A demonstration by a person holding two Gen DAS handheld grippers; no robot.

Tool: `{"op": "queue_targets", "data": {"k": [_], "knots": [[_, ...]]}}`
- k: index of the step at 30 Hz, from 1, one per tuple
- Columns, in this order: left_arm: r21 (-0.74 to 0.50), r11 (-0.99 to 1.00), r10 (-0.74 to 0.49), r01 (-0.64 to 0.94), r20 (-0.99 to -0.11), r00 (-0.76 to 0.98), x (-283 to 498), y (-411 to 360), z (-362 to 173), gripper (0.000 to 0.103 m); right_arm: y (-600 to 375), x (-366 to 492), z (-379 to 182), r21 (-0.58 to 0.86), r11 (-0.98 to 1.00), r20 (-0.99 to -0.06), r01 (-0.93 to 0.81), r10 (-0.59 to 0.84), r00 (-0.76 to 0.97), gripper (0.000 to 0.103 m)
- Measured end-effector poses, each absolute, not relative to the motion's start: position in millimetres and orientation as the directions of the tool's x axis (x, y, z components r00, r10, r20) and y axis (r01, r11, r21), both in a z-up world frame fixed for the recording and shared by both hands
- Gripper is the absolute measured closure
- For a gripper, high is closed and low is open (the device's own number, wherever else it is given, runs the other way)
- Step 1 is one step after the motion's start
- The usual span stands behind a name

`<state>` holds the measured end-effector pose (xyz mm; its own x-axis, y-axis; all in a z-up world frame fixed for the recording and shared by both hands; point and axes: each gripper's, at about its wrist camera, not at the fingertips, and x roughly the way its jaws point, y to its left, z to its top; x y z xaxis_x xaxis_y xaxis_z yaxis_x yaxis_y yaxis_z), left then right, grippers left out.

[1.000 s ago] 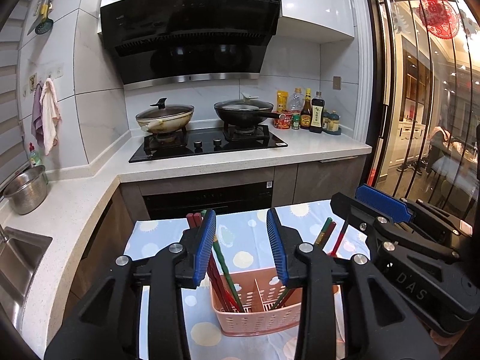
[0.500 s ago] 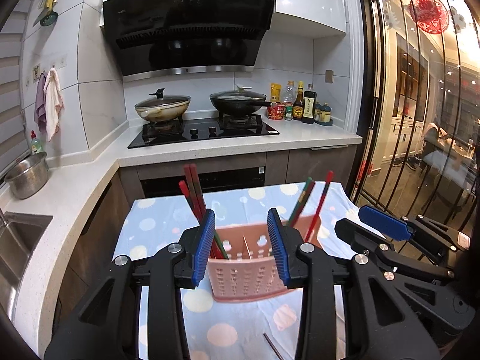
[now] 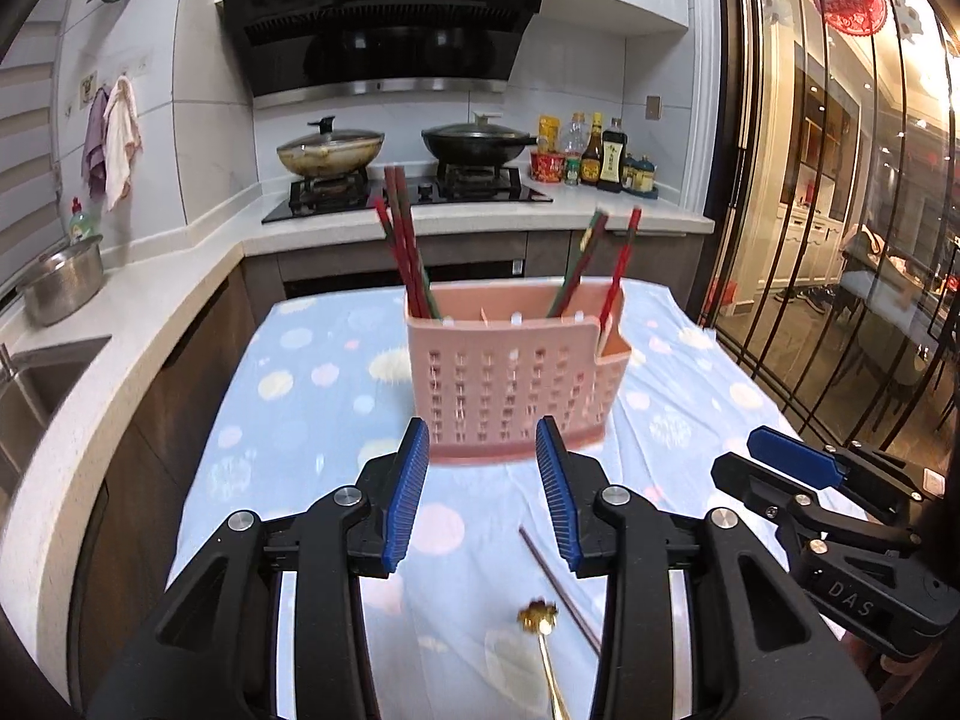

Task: Organize utensils
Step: 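Move both tools back toward the gold spoon and brown chopstick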

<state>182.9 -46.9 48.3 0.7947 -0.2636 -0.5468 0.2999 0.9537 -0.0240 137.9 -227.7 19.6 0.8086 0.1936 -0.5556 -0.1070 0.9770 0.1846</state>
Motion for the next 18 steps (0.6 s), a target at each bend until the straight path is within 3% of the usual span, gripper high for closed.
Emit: {"op": "queue_targets", "data": {"k": [3, 6, 18], "knots": [[-0.031, 0.956, -0.255, 0.291, -0.578, 0.775, 171, -45, 29, 0.067, -223, 120, 5, 0.196, 0.975, -0.572, -0.109, 0.203, 0.795, 0.067], [-0.025, 0.958, -0.242, 0.285, -0.603, 0.760, 158, -45, 11, 0.056, -218, 104, -10, 0.205, 0.972, -0.593, -0.112, 0.214, 0.776, 0.067], [-0.030, 0.955, -0.231, 0.295, -0.700, 0.676, 122, -46, -45, 0.055, -205, 57, -59, 0.216, 0.971, -0.675, -0.101, 0.223, 0.704, 0.067]]}}
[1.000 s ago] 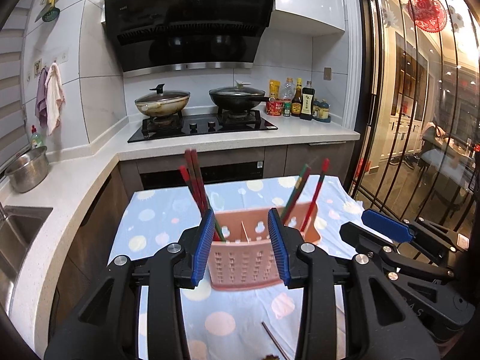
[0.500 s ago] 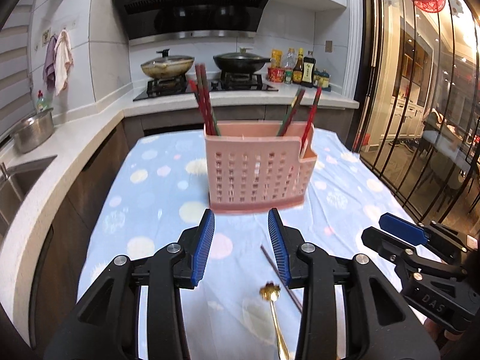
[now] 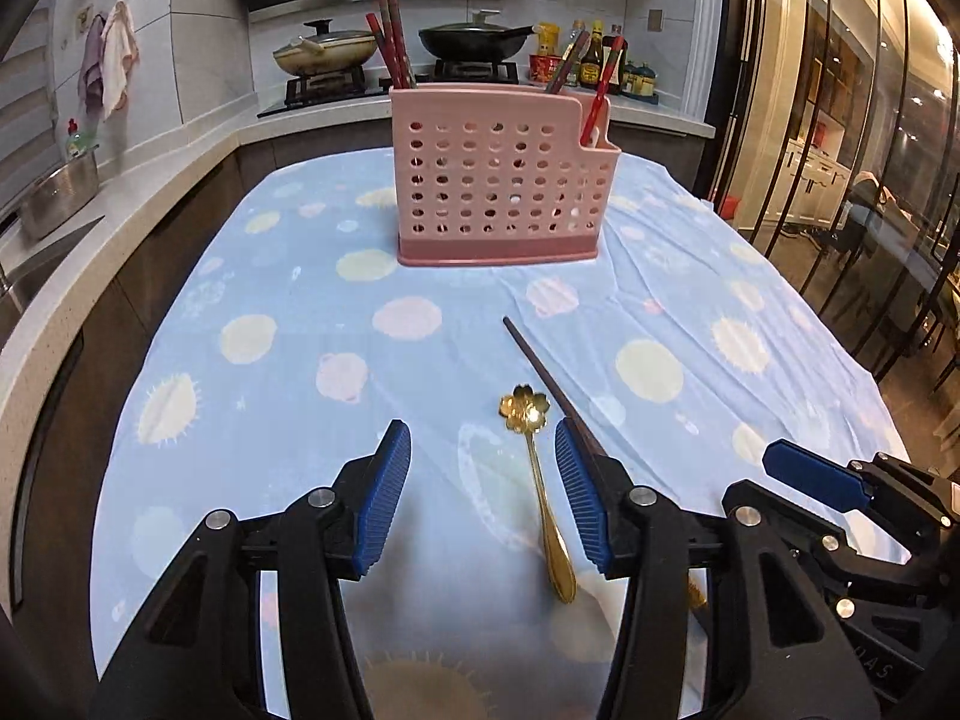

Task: Organize utensils
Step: 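Move both tools back toward the gold spoon and brown chopstick, then grasp the brown chopstick with the right tool while the left tool grasps the gold spoon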

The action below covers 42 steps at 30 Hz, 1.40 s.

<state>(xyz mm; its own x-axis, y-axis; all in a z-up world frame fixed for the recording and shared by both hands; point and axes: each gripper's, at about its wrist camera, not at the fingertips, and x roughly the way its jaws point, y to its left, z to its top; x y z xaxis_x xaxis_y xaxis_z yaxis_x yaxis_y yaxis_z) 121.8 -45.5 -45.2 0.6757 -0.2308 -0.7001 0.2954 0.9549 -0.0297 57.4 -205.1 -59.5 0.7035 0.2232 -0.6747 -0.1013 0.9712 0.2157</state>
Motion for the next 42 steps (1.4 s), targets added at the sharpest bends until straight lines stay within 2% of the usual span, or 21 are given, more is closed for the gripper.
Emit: {"op": "queue_targets", "data": {"k": [10, 18, 25, 29, 33, 35, 38, 42], "knots": [[-0.055, 0.947, -0.244, 0.318, -0.768, 0.592, 89, -37, -84, 0.055, -192, 29, -82, 0.161, 0.980, -0.708, -0.118, 0.198, 0.678, 0.067], [-0.059, 0.939, -0.256, 0.340, -0.778, 0.574, 80, -41, -92, 0.055, -185, 24, -97, 0.142, 0.981, -0.730, -0.128, 0.192, 0.656, 0.070], [-0.073, 0.932, -0.276, 0.355, -0.776, 0.567, 88, -50, -93, 0.055, -187, 27, -104, 0.141, 0.982, -0.742, -0.125, 0.188, 0.644, 0.095], [-0.088, 0.932, -0.287, 0.353, -0.774, 0.564, 95, -51, -94, 0.057, -192, 29, -104, 0.159, 0.981, -0.741, -0.114, 0.195, 0.642, 0.096], [-0.087, 0.931, -0.289, 0.355, -0.771, 0.567, 98, -52, -95, 0.071, -194, 30, -104, 0.169, 0.980, -0.741, -0.106, 0.198, 0.642, 0.096], [-0.105, 0.927, -0.304, 0.359, -0.770, 0.560, 99, -51, -95, 0.085, -195, 30, -104, 0.173, 0.979, -0.741, -0.105, 0.199, 0.642, 0.096], [-0.136, 0.922, -0.329, 0.363, -0.770, 0.546, 101, -49, -96, 0.092, -195, 30, -104, 0.172, 0.979, -0.741, -0.105, 0.199, 0.642, 0.096], [-0.150, 0.919, -0.339, 0.364, -0.769, 0.541, 100, -46, -94, 0.092, -197, 30, -103, 0.172, 0.980, -0.740, -0.102, 0.196, 0.643, 0.096]]}}
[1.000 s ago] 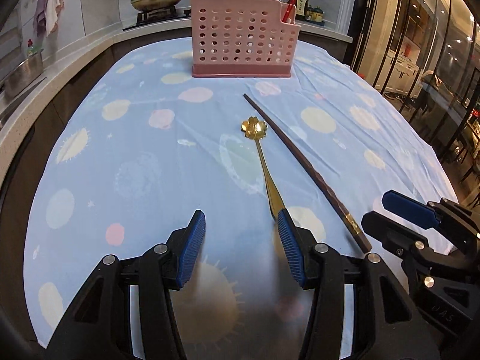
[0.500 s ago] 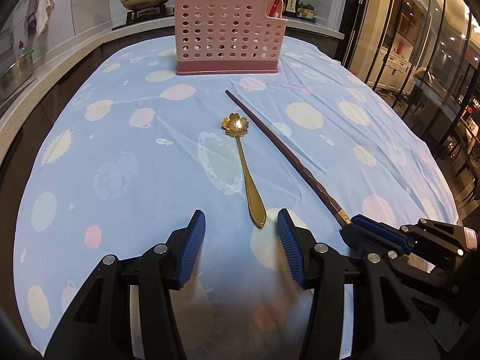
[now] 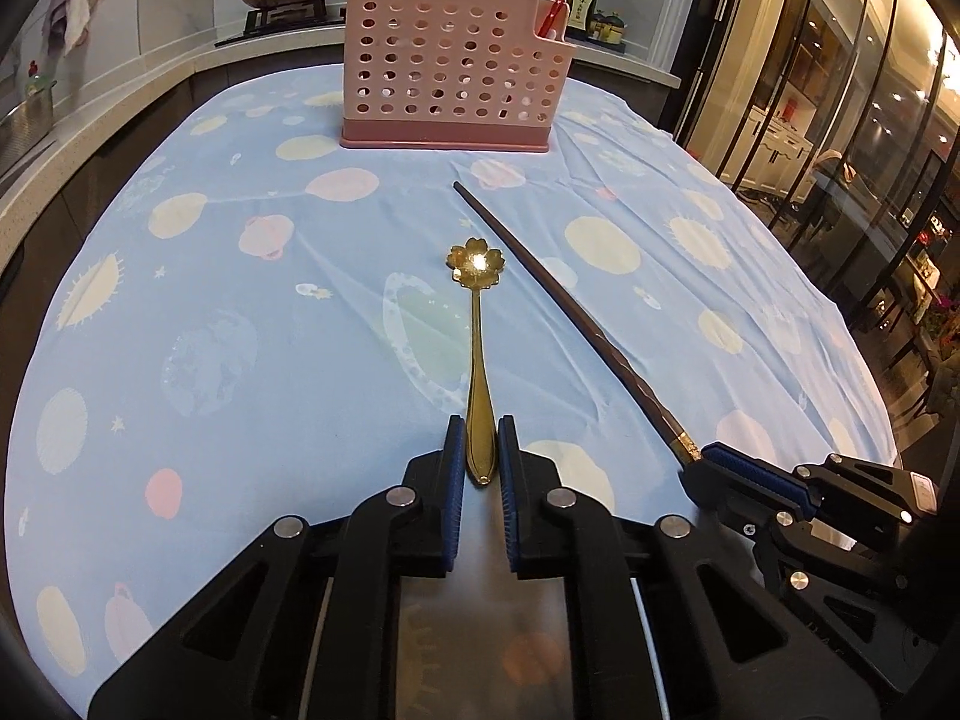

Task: Organize utensils
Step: 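Grasp the brown chopstick with the right tool while the left tool grasps the gold spoon, then lift the spoon and chopstick and lower them into the pink holder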

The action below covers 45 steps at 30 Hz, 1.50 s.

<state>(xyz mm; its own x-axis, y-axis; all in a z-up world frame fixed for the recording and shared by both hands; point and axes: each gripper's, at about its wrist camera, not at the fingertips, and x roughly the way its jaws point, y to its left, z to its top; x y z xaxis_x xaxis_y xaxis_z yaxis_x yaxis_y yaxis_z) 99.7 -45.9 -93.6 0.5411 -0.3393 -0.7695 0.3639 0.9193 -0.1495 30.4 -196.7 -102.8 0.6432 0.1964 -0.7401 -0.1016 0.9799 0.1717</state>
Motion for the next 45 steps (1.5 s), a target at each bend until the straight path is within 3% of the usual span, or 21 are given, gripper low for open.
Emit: {"op": "queue_targets", "data": {"k": [15, 19, 28, 45], "knots": [[-0.171, 0.912, -0.381, 0.374, -0.693, 0.612, 95, -35, -49, 0.094, -211, 29, -75, 0.199, 0.977, -0.688, -0.082, 0.199, 0.697, 0.096], [-0.171, 0.907, -0.392, 0.386, -0.678, 0.622, 98, -35, -40, 0.102, -212, 30, -72, 0.212, 0.974, -0.683, -0.082, 0.208, 0.701, 0.096], [-0.141, 0.908, -0.381, 0.394, -0.669, 0.638, 104, -43, -31, 0.102, -216, 31, -61, 0.212, 0.974, -0.659, -0.085, 0.207, 0.723, 0.096], [-0.047, 0.920, -0.342, 0.389, -0.582, 0.738, 118, -45, 22, 0.102, -250, 58, 34, 0.275, 0.957, -0.457, -0.094, 0.216, 0.863, 0.096]]}}
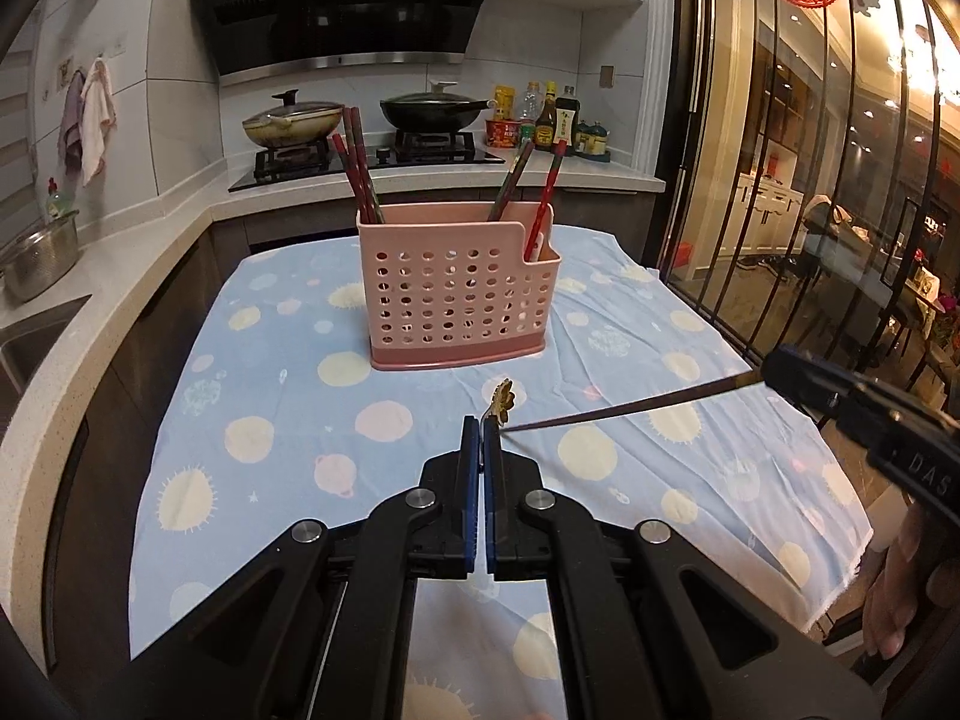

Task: Organize utensils
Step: 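Lift the spoon and chopstick and lower them into the pink holder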

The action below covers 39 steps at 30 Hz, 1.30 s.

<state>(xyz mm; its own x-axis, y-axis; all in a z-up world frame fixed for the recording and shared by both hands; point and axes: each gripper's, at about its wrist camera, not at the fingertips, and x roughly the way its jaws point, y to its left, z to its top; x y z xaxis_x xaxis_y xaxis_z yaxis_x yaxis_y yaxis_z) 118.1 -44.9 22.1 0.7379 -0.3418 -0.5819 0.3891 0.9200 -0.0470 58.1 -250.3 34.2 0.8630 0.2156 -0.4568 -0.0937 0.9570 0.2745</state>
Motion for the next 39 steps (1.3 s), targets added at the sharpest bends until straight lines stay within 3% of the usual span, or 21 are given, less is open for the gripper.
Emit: {"op": "queue_targets", "data": {"k": [12, 28, 34, 39], "knots": [[0.023, 0.920, -0.319, 0.392, -0.536, 0.781, 145, -56, 53, 0.102, -256, 102, 95, 0.249, 0.960, -0.336, -0.126, 0.207, 0.919, 0.096], [0.090, 0.935, -0.279, 0.342, -0.409, 0.869, 234, -66, 146, 0.102, -257, 205, 203, 0.220, 0.966, -0.134, -0.137, 0.169, 0.977, 0.096], [0.115, 0.938, -0.245, 0.326, -0.446, 0.861, 274, -73, 143, 0.102, -243, 247, 209, 0.192, 0.974, -0.130, -0.119, 0.145, 0.981, 0.096], [0.110, 0.939, -0.231, 0.325, -0.497, 0.836, 294, -73, 120, 0.102, -229, 276, 187, 0.163, 0.980, -0.191, -0.114, 0.145, 0.971, 0.096]]}}
